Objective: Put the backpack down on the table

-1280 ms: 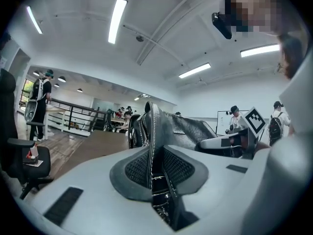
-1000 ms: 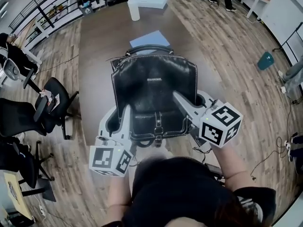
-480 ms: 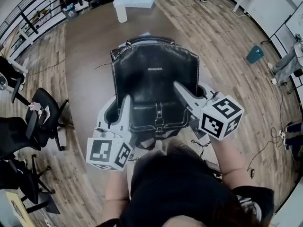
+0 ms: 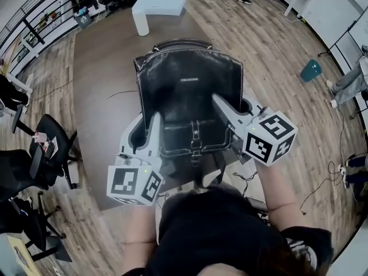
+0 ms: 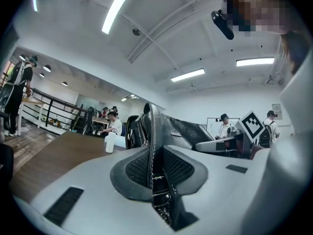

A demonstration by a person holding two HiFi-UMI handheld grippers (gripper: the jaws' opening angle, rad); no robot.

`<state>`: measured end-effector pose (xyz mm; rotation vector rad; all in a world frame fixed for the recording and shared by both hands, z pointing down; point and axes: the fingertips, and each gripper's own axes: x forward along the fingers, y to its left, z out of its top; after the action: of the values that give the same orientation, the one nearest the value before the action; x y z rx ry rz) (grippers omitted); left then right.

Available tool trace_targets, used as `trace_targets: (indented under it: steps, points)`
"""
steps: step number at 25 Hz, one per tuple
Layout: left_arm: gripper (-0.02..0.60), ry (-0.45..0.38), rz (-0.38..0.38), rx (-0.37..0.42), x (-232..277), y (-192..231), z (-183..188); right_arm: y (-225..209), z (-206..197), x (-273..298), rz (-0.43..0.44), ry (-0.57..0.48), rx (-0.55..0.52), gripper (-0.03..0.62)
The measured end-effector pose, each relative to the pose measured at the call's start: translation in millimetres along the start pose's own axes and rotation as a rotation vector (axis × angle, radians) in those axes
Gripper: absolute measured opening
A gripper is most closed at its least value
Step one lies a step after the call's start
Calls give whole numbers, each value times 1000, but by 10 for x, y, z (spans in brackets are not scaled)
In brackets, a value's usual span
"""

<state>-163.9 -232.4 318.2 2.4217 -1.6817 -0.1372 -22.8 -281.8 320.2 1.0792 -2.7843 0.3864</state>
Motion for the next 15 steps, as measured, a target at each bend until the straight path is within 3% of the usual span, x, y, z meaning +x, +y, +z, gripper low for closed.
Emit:
trace_targets:
  steps: [15]
  points:
    - [83, 31, 138, -38, 1298, -147, -311, -1380, 75, 476, 124, 82, 4, 60]
